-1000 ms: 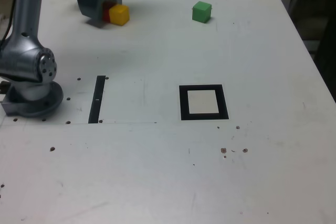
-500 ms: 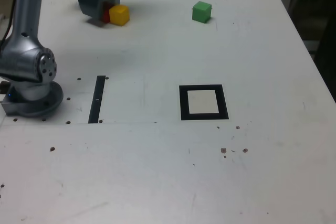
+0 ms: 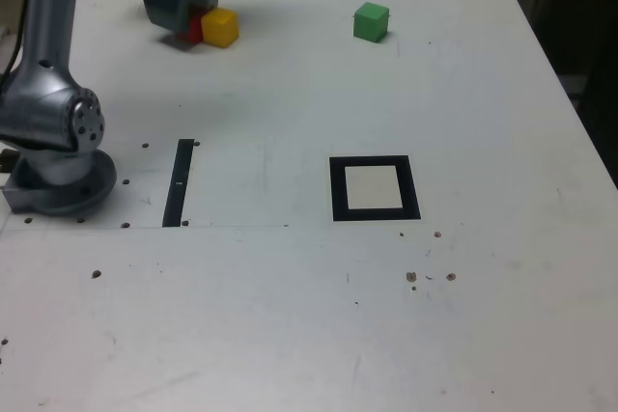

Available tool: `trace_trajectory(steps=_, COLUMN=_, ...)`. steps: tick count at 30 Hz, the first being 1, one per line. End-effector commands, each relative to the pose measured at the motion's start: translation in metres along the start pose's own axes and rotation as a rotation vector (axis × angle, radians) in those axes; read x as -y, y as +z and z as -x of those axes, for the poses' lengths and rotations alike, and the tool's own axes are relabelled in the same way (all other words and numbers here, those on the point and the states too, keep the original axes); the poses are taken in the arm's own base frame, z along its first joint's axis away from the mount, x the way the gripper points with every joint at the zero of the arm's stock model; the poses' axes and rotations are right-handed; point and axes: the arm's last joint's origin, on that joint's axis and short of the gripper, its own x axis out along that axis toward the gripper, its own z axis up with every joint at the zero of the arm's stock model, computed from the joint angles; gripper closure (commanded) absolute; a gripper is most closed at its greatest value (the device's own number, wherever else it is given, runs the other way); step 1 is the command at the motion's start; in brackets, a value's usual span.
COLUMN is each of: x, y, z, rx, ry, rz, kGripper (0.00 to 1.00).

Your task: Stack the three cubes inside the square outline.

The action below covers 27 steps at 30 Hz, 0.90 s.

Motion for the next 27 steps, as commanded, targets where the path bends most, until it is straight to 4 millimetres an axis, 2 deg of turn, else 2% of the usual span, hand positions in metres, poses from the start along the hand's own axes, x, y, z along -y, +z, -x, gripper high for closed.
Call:
trace_trajectory(steps=1, x=0.001, y=-0.006, z=0.008, rx=0.016, ry=0.002, rz=-0.001, kGripper=0.70)
trace_trajectory(steps=7, x=0.006, y=-0.017, z=0.021, rx=0.037, ry=0.008, rz=-0.017, kGripper=0.70)
trace_trajectory(steps=11, x=0.018, y=-0.023, z=0.031, rx=0.051, ry=0.020, rz=-0.044, kGripper=0.70)
trace_trajectory(steps=18, x=0.051, y=-0.036, z=0.050, rx=0.079, ry=0.053, rz=-0.125, kGripper=0.70)
trace_trajectory(steps=27, x=0.096, y=-0.053, z=0.063, rx=0.093, ry=0.090, rz=-0.249, kGripper=0.70)
